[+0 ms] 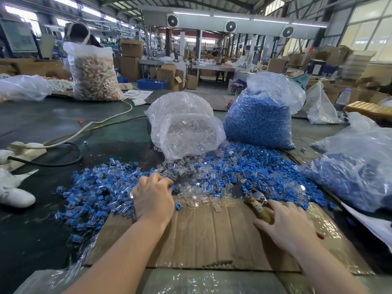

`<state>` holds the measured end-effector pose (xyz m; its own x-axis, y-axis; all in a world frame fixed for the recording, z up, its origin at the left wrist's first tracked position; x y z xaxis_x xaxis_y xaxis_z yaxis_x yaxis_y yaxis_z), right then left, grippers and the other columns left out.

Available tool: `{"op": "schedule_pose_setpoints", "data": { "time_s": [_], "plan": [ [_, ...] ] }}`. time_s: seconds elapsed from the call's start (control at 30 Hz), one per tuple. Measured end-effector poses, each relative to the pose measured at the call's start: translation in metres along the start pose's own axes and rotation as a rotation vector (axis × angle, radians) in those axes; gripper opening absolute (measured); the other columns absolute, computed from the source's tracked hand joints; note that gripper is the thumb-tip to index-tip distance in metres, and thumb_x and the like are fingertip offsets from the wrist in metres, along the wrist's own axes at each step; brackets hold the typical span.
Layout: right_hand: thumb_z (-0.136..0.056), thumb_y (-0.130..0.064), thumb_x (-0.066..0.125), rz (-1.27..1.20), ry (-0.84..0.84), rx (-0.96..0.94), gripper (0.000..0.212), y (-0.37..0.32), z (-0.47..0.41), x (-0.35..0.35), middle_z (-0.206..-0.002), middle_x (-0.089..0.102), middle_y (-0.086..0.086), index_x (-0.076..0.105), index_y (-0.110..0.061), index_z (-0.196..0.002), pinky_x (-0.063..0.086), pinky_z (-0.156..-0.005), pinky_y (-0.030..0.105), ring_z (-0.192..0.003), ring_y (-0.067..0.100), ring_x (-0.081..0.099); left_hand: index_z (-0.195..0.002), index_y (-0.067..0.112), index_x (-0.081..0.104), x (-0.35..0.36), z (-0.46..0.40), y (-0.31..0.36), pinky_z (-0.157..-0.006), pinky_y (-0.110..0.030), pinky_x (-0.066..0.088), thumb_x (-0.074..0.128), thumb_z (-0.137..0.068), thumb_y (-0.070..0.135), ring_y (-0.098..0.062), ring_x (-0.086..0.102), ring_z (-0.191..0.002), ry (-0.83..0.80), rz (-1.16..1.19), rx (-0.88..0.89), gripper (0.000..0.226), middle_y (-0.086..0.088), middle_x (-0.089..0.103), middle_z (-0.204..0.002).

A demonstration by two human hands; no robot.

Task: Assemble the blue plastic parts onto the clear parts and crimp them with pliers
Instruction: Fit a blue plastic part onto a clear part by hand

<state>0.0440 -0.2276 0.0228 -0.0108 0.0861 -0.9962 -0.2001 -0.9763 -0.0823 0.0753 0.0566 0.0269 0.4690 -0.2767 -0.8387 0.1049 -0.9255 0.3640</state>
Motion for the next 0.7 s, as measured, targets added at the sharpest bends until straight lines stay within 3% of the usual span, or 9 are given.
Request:
{"op": "schedule_pose_setpoints", "data": {
  "time_s": [0.13, 0.33, 0.5, 0.7],
  "plan": [
    [-0.086, -0.069, 0.035, -0.006, 0.043, 0.023, 0.060, -0.007, -0.003, -0.011, -0.135, 0.044, 0.002, 0.042, -0.029, -0.131, 0.033, -0.103, 0.045, -0.127, 0.023, 0.038, -0.111, 0.030, 0.063, 0.008, 0.012, 0.027, -0.083, -0.023, 0.020, 0.055, -0.091, 0.030, -0.009, 0.037, -0.103, -0.007, 0.142, 0.100, 0.022, 0.013, 0.055, -0.106],
    [-0.092, -0.046, 0.048, -0.060, 0.185, -0.068, 0.033, -0.039, -0.019, -0.021, -0.124, 0.049, -0.002, 0.053, -0.027, -0.118, 0.035, -0.098, 0.042, -0.120, 0.021, 0.041, -0.122, 0.028, 0.057, 0.025, 0.036, 0.066, -0.093, -0.017, 0.027, 0.048, -0.095, 0.026, -0.004, 0.035, -0.098, -0.113, 0.301, 0.358, 0.029, 0.015, 0.052, -0.106],
    [-0.094, -0.039, 0.047, -0.029, 0.157, -0.065, 0.032, -0.055, -0.041, -0.014, -0.128, 0.046, 0.001, 0.054, -0.023, -0.120, 0.031, -0.099, 0.050, -0.122, 0.025, 0.038, -0.138, 0.031, 0.041, 0.037, 0.046, 0.075, -0.103, -0.022, 0.025, 0.041, -0.099, 0.023, -0.007, 0.031, -0.113, -0.226, 0.278, 0.508, 0.040, 0.014, 0.046, -0.128],
    [-0.096, -0.030, 0.044, 0.102, 0.062, -0.022, 0.024, -0.069, -0.062, -0.002, -0.123, 0.050, 0.000, 0.055, -0.023, -0.115, 0.020, -0.103, 0.060, -0.125, 0.028, 0.035, -0.129, 0.022, 0.053, 0.035, 0.046, 0.074, -0.100, -0.019, 0.033, 0.047, -0.096, 0.018, -0.006, 0.042, -0.106, -0.211, 0.380, 0.511, 0.034, 0.009, 0.054, -0.117]
  ]
}}
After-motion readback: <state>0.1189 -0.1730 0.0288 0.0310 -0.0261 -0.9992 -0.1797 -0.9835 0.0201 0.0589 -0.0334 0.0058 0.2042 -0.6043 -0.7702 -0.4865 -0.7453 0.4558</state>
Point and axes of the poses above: each hand's wrist, its own z-axis away from the middle knuckle, its own x-axis out of the palm, y = z × x, the point moved 5 cm from there along -z, towards the middle knuckle
